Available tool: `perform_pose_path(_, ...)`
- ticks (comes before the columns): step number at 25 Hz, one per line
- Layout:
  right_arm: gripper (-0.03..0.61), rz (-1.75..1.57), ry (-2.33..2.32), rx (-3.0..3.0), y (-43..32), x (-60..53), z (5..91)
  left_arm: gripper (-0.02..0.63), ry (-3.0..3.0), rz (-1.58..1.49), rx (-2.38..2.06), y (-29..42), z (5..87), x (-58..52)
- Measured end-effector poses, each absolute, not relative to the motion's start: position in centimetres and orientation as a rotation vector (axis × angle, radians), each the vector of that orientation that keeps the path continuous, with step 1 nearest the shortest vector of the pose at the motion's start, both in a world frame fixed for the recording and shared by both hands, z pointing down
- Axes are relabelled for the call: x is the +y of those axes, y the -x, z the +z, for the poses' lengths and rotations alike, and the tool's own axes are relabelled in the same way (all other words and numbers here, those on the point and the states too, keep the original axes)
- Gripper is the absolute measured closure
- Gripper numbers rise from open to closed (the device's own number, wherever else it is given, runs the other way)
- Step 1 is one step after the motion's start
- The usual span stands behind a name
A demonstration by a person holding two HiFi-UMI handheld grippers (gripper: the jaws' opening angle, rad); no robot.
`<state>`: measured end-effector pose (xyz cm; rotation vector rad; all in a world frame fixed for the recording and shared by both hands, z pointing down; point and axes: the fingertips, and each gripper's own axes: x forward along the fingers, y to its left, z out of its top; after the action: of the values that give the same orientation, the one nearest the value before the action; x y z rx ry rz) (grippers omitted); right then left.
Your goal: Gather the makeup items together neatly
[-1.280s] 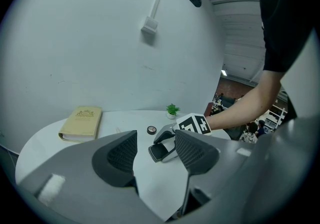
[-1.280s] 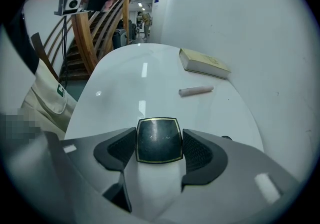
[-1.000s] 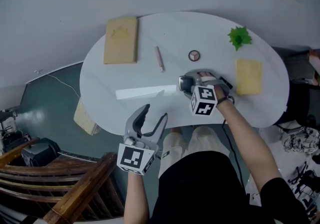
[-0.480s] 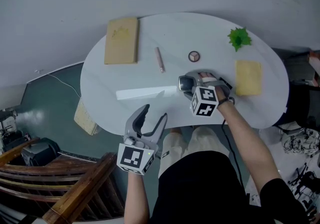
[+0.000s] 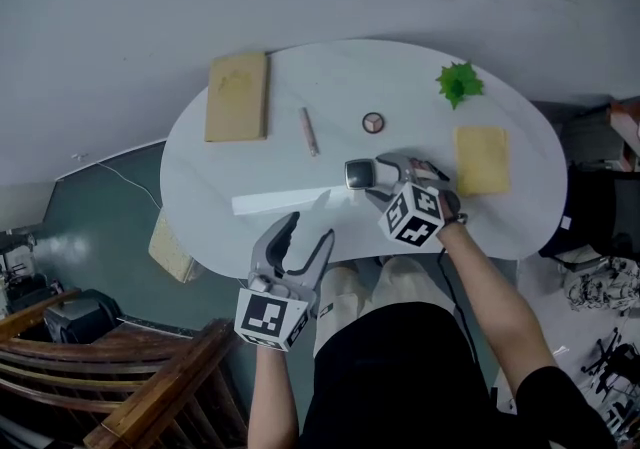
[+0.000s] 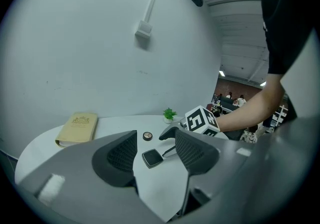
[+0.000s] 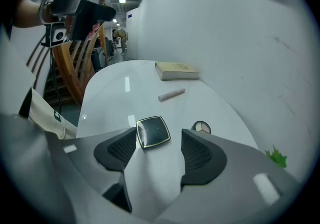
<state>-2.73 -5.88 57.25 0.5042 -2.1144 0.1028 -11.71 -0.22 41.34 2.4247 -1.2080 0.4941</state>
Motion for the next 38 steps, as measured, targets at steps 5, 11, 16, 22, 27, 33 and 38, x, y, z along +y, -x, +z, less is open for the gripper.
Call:
perform_pose_path(5, 0.299, 0.167, -0.627, -2.099, -0.3, -6.1, 56.6, 0.385, -2.483, 0.472, -1.199, 10.2, 40.6, -0.6)
perform_pose_path(11, 0.325, 0.25, -0.744, -2.054, -4.8, -6.1, 56.9, 0.385, -2.508, 0.472, -1.171, 8.0, 40.3, -0.4)
perform_pose_path(16, 0.347, 0.304, -0.812, -2.025, -7.9, -6.5, 57.2, 0.385, -2.517, 0.473, -1.146, 6.2, 40.2, -0.4)
perform_pose_path(22, 0.371, 0.387, -0.86, -1.957, -10.9, -6.0, 59.3, 0.385, -2.551, 0.469, -1.132, 4.9, 39.9, -0.2)
perform_pose_path(27, 0.397, 0.442, -0.867, -1.914, -12.5, -5.5, 61.5, 0.385, -2.524, 0.508, -1.14, 4.8, 40.2, 0.1)
perform_pose_path(33, 0.428, 0.463, -0.861, -1.889, -13.2, -5.3, 62.4, 0.385, -2.497, 0.538, -1.142, 4.6, 40.5, 0.3)
perform_pose_path(38, 0.465, 0.468, -0.862, -1.88, -13.3, -5.3, 62.7, 0.385, -2.53, 0.52, -1.129, 4.4, 40.7, 0.1)
